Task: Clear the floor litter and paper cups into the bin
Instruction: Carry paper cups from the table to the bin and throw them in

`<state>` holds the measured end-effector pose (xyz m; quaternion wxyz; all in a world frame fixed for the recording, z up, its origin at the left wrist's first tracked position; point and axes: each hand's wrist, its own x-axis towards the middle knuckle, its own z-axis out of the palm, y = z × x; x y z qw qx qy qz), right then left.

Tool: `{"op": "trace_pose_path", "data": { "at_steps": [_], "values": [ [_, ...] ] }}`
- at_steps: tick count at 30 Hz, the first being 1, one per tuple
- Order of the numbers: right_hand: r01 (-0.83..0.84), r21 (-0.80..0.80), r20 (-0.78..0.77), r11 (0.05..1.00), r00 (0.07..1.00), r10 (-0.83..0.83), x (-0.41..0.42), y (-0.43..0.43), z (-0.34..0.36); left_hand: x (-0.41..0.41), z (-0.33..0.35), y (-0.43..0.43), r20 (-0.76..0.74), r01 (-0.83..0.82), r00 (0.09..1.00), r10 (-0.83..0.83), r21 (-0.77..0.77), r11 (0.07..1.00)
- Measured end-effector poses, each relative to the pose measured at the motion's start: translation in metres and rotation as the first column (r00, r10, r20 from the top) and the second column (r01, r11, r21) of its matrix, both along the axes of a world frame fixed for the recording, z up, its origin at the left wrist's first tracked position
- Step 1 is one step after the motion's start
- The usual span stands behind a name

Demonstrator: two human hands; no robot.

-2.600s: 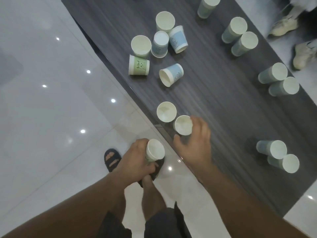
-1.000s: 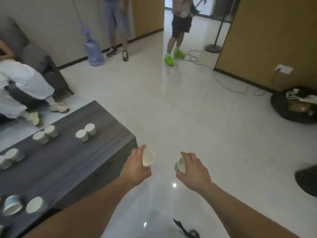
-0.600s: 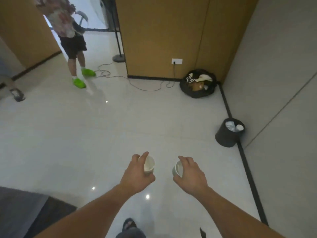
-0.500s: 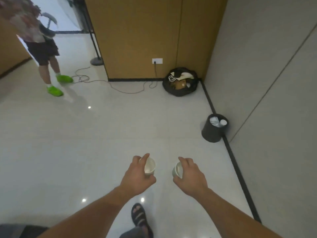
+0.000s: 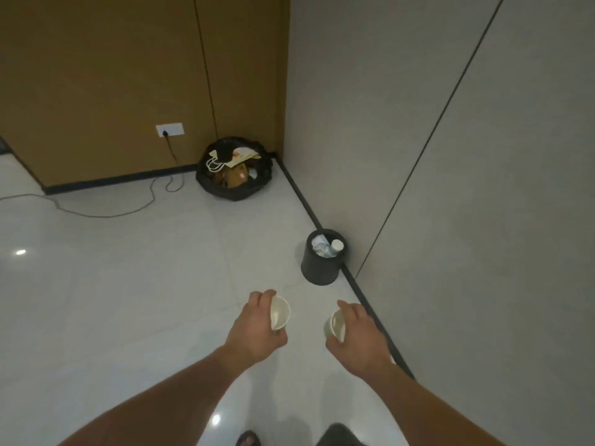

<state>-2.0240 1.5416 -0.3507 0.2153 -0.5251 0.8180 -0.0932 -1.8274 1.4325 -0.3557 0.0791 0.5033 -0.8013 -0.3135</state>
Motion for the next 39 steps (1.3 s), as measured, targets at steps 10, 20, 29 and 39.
{"op": "trace_pose_path", "data": {
  "at_steps": [10,20,29,39],
  "values": [
    [0.048,0.040,0.022,0.998,0.999,-0.049,-0.121,-0.136,-0.035,-0.140,-0.021,-0.150,0.037,0.102,0.994,-0.102,-0.002,0.995],
    [0.063,0.071,0.037,0.995,0.997,-0.066,-0.260,-0.269,-0.054,-0.255,-0.054,-0.266,0.045,0.078,0.996,-0.080,0.052,0.996],
    [0.236,0.122,0.138,0.964,0.958,-0.252,-0.323,-0.379,-0.150,-0.334,-0.160,-0.383,0.049,0.086,0.994,-0.100,0.233,0.969],
    [0.305,0.134,0.120,0.943,0.939,-0.321,-0.384,-0.486,-0.380,-0.425,-0.371,-0.471,-0.028,0.125,0.992,-0.122,0.219,0.968]
  ]
}}
